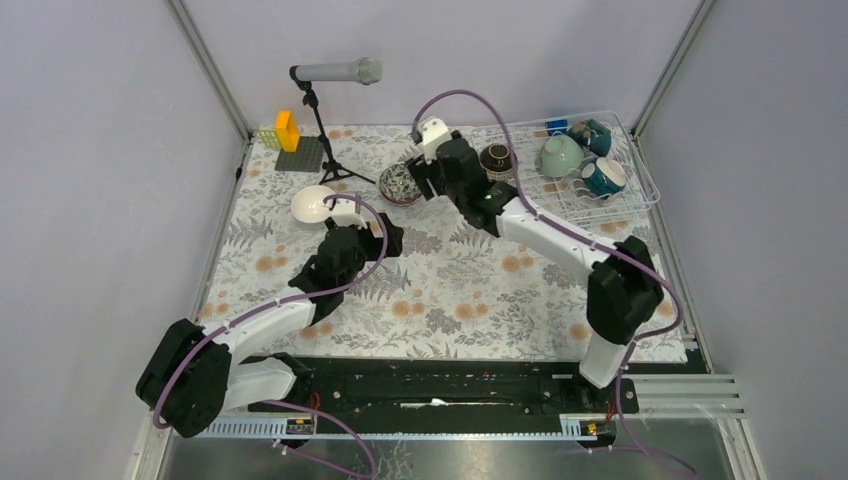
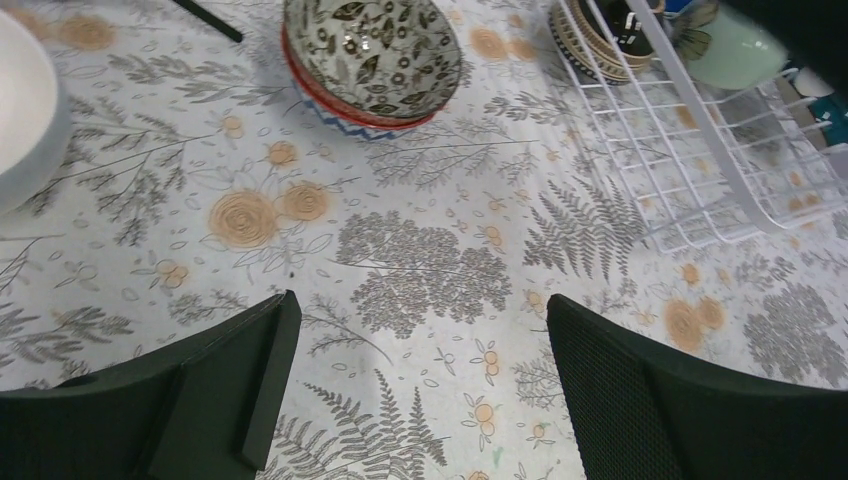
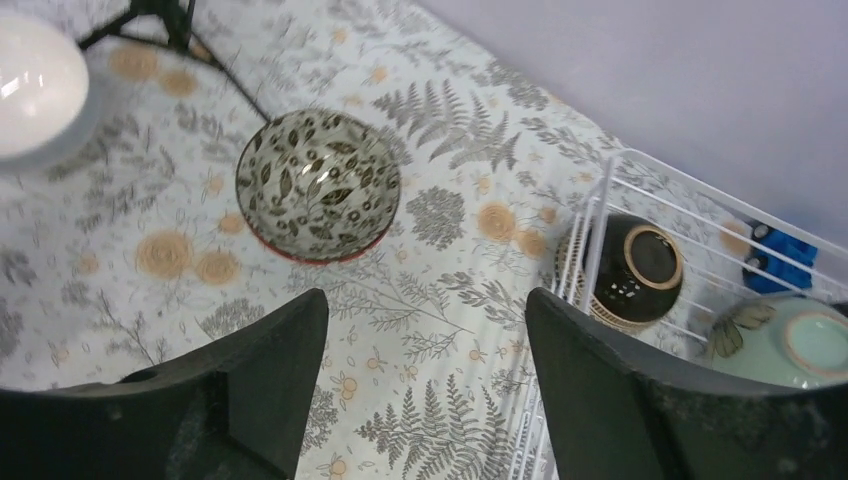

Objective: Unload the bowls from the dish rack

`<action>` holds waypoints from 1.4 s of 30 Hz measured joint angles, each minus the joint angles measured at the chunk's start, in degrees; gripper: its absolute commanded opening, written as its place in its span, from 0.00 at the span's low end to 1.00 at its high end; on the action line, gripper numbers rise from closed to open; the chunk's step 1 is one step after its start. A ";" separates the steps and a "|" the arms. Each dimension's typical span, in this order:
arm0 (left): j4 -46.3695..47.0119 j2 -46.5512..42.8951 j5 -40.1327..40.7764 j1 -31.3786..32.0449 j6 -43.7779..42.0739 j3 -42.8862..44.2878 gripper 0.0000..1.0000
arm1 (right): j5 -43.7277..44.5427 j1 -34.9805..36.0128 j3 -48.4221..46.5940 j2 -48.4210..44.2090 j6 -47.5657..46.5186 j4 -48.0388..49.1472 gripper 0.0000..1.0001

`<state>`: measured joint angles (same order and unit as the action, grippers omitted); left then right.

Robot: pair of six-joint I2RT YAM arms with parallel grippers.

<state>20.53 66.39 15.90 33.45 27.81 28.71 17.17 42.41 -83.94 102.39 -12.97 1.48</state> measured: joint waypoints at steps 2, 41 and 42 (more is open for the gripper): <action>0.92 0.00 -1.95 0.00 -0.68 -0.11 0.99 | 1.14 -0.74 0.68 -2.27 2.45 0.31 0.86; -14.86 45.53 -9.68 9.84 9.79 50.27 0.97 | 12.37 -23.37 32.61 -37.64 39.26 -9.11 1.00; -14.84 45.53 -9.68 9.84 9.81 50.34 0.98 | 12.35 -23.37 33.22 -38.29 39.32 -8.39 1.00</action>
<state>5.69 111.92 6.22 43.29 37.63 79.05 29.52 19.05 -50.72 64.10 26.35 -6.92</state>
